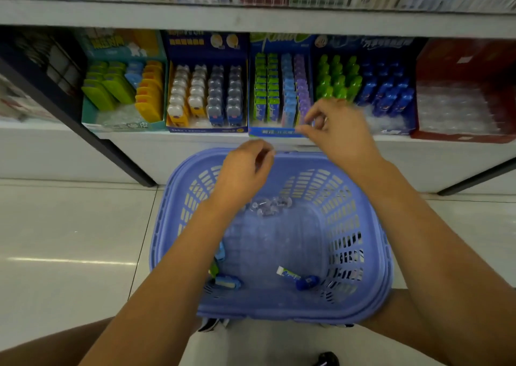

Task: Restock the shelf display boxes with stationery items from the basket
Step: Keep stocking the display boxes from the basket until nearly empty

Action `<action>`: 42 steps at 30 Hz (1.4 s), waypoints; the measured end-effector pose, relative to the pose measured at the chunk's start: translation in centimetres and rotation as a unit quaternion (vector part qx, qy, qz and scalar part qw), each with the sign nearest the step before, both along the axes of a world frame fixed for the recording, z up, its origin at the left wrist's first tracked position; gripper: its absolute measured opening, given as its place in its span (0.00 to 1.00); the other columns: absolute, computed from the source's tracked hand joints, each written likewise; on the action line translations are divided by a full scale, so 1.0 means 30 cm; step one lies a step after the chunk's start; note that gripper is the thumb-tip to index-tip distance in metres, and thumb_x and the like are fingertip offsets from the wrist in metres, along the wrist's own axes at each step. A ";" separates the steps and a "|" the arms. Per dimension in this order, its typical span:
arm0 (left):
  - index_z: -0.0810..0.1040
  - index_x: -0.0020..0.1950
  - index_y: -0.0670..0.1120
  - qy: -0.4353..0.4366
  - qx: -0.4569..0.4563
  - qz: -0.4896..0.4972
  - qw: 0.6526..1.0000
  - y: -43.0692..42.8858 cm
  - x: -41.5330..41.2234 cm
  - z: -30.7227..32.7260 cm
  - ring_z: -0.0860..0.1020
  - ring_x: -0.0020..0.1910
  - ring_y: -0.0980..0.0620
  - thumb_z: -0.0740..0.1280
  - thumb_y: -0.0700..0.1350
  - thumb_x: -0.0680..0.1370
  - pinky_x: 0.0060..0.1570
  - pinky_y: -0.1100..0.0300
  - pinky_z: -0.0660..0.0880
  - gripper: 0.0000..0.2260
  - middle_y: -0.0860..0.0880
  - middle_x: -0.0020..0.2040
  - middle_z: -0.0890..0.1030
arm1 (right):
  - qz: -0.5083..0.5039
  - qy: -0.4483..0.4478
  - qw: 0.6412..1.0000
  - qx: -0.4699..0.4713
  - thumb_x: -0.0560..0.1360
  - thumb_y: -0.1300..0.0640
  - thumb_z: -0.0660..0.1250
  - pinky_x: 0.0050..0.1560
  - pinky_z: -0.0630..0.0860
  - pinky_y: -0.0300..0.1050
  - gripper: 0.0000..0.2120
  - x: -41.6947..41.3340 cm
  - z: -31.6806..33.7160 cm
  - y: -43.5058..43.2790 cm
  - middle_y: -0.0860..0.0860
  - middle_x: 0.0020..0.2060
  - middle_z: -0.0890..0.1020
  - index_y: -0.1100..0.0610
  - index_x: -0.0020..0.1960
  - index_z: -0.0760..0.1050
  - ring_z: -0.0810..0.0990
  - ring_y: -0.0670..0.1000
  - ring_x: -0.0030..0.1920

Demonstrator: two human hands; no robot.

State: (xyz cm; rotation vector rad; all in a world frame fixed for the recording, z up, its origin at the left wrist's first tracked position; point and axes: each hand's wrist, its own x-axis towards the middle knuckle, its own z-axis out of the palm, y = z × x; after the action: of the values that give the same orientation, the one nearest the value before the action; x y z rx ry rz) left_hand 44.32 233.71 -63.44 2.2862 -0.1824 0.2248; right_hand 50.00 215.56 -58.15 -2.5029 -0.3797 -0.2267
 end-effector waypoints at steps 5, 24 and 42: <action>0.79 0.53 0.36 0.299 0.182 -0.045 0.936 0.095 -0.097 -0.266 0.79 0.53 0.43 0.61 0.39 0.79 0.50 0.56 0.69 0.10 0.36 0.53 0.81 | 0.095 0.376 0.913 -0.129 0.72 0.56 0.72 0.49 0.72 0.43 0.11 -0.154 -0.326 0.048 0.54 0.49 0.83 0.59 0.52 0.80 0.80 0.53 0.51; 0.64 0.69 0.38 0.515 0.333 -0.041 0.789 0.217 -0.170 -0.662 0.73 0.63 0.40 0.69 0.41 0.76 0.62 0.49 0.72 0.24 0.38 0.66 0.68 | 0.139 0.520 0.824 -0.178 0.72 0.56 0.70 0.33 0.65 0.43 0.15 -0.313 -0.839 0.069 0.51 0.30 0.71 0.55 0.32 0.67 0.72 0.51 0.32; 0.85 0.40 0.46 0.359 -0.528 0.088 0.765 0.138 -0.066 -0.173 0.80 0.36 0.54 0.62 0.42 0.79 0.40 0.57 0.75 0.14 0.49 0.38 0.82 | -0.033 0.385 0.802 0.455 0.72 0.71 0.67 0.39 0.78 0.33 0.09 -0.174 -0.326 0.024 0.48 0.33 0.84 0.58 0.46 0.78 0.82 0.44 0.33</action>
State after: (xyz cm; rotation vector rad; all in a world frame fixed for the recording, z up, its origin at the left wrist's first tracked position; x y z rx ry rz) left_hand 42.33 237.86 -68.63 1.1062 0.4653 -0.3930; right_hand 44.80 216.29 -67.93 -1.4544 0.1522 0.4851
